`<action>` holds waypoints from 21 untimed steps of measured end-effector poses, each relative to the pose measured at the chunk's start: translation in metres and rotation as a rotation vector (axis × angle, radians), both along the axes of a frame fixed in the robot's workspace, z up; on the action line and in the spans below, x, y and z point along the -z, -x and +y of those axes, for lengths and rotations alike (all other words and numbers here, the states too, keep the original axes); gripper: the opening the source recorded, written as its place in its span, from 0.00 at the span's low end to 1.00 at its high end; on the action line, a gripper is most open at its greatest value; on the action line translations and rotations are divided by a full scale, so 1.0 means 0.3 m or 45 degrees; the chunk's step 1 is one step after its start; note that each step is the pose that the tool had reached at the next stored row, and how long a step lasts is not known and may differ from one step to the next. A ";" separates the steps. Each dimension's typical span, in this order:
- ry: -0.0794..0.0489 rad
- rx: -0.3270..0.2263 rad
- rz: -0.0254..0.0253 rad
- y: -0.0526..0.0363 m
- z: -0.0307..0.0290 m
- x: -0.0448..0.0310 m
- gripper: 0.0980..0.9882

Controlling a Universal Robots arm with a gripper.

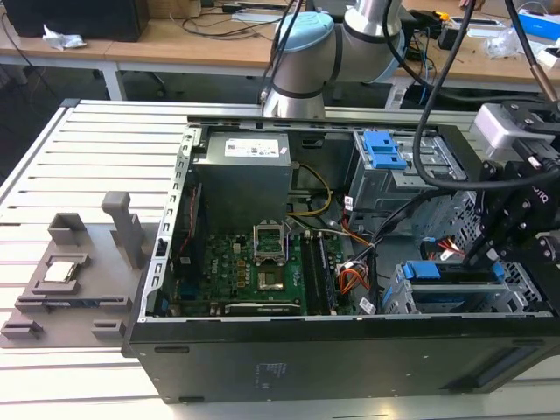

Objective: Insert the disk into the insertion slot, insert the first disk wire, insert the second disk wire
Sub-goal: 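Insert the first disk wire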

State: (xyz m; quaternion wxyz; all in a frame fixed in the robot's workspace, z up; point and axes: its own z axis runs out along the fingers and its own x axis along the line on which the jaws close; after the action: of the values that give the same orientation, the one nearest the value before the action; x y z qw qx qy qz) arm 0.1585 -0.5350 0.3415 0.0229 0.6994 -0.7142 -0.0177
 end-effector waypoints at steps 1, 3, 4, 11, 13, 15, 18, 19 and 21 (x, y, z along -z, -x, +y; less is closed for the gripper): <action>0.000 0.000 0.0000 -0.002 0.000 0.002 0.08; -0.001 0.000 0.0002 -0.005 0.000 0.005 0.08; 0.000 0.000 0.0001 -0.006 0.000 0.005 0.08; 0.000 0.000 -0.0003 0.000 0.000 0.032 0.08; 0.000 0.000 -0.0001 0.001 0.000 0.033 0.08; -0.003 0.000 0.0002 0.002 0.000 0.037 0.09; 0.004 0.000 0.0000 0.002 0.001 -0.011 0.16; 0.010 0.000 0.0000 0.002 0.004 -0.031 0.16; 0.029 0.000 0.0000 0.002 0.014 -0.067 0.01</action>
State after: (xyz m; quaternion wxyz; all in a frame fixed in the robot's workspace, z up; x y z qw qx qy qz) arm 0.1581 -0.5309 0.3617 0.0309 0.6991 -0.7143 -0.0095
